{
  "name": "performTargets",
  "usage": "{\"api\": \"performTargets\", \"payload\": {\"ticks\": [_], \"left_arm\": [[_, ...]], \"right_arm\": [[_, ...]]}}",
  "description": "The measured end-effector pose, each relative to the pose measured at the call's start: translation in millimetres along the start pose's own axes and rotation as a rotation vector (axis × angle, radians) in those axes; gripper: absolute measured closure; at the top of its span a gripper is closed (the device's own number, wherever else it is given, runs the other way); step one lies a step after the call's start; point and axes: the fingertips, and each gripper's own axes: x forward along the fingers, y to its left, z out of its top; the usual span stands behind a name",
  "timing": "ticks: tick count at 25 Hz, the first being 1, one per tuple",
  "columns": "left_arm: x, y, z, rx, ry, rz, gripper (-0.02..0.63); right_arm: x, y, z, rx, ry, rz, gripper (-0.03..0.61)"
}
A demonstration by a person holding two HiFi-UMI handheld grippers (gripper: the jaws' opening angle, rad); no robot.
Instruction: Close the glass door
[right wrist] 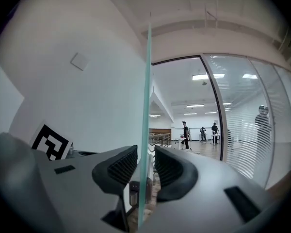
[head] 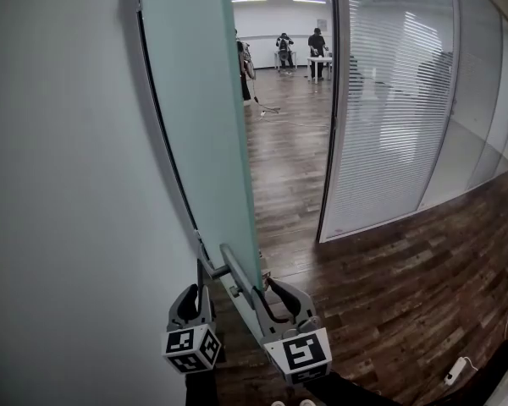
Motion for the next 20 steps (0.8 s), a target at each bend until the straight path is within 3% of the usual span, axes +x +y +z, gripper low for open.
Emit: {"api": "performTargets", "payload": {"ticks": [4, 8, 20], "left_arm": [[0.2, -0.6, 0.7, 0.006, 0.003, -0.013, 0.557], [2.3, -5.1, 3.5, 0.007, -0.004, -0.031, 0.557], [13.0, -19.7, -0.4, 0.059, 0.024, -0.121, 0.557]], "right_arm": [[2.4, 0.6, -1.8, -0.024, 0.05, -0.009, 0.494], [3.3, 0.1, 3.0, -0.01, 0.037, -0.002, 0.534], [-1.6, -28.1, -5.1, 0.06, 0.027, -0.074, 0.534]]}}
